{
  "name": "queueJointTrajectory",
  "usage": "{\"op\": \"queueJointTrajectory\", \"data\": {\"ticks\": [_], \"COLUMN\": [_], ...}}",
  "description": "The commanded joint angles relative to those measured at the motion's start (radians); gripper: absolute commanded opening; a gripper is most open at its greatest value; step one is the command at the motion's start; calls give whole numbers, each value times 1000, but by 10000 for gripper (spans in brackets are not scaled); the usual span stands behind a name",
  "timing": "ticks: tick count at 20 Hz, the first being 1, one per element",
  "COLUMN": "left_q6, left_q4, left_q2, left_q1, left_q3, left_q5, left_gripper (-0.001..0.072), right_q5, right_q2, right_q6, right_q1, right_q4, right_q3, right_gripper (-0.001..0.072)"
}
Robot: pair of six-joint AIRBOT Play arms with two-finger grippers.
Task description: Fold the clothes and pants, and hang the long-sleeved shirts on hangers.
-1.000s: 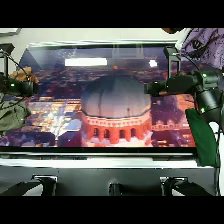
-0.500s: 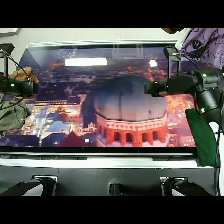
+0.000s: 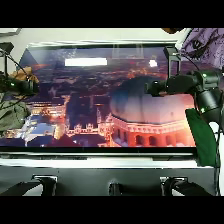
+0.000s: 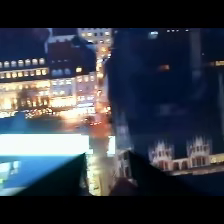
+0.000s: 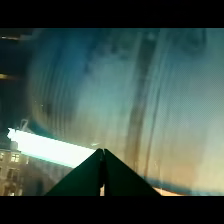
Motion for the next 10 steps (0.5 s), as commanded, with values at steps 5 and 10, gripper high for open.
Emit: {"op": "queueJointTrajectory", "data": {"ticks": [5,10], "left_q6": [-146,-147], "left_q4": [68,10], "left_q2": [0,-10], "left_q1": [262,604], "left_q3": [-58,-243], "left_q5": [19,240], "left_gripper": [720,720], "right_q5": [2,2], "right_q2": [1,1], "right_q6": [0,0], "right_q1": [1,1], "right_q4": [1,1], "right_q3": [1,1], "right_gripper": [28,28]}}
